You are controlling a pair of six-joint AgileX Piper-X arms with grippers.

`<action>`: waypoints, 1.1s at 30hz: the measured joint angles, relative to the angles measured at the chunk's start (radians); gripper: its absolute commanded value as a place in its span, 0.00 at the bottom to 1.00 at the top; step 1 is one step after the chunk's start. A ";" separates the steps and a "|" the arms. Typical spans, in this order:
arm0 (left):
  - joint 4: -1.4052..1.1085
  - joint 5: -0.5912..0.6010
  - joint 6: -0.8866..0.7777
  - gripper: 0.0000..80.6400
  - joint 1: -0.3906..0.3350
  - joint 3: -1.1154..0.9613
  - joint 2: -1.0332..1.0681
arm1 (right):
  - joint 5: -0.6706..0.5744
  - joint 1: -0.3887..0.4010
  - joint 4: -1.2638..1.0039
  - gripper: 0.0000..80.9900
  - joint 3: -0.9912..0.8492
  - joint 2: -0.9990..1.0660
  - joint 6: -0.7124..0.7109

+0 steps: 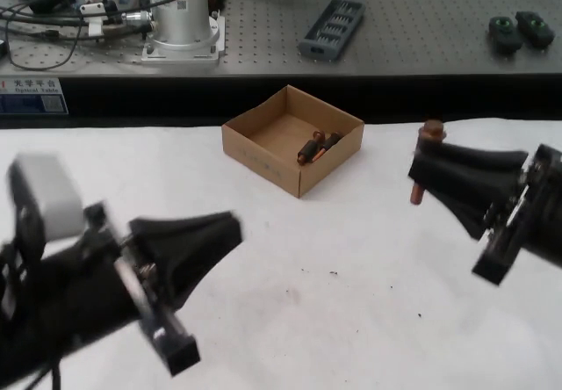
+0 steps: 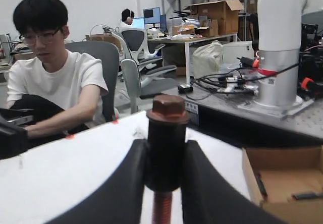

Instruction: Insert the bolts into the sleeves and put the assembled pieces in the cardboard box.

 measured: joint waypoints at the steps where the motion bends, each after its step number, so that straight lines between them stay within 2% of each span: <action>1: 0.006 -0.031 0.000 0.03 0.000 0.019 -0.016 | 0.015 0.000 0.081 0.07 -0.022 -0.022 -0.008; 8: 0.248 -0.085 0.037 0.03 0.000 0.049 -0.054 | 0.062 0.000 0.532 0.07 -0.253 -0.056 -0.061; 15: 0.258 -0.085 0.040 0.03 0.000 0.049 -0.054 | 0.152 0.000 0.841 0.07 -0.549 0.009 -0.130; 18: 0.258 -0.085 0.056 0.03 0.000 0.049 -0.054 | 0.163 0.000 0.991 0.07 -0.774 0.165 -0.149; 27: 0.258 -0.086 0.123 0.03 0.000 0.049 -0.054 | 0.170 0.000 1.273 0.07 -1.196 0.547 -0.180; 33: 0.258 -0.086 0.123 0.03 0.000 0.049 -0.054 | 0.174 0.000 1.366 0.07 -1.379 0.749 -0.186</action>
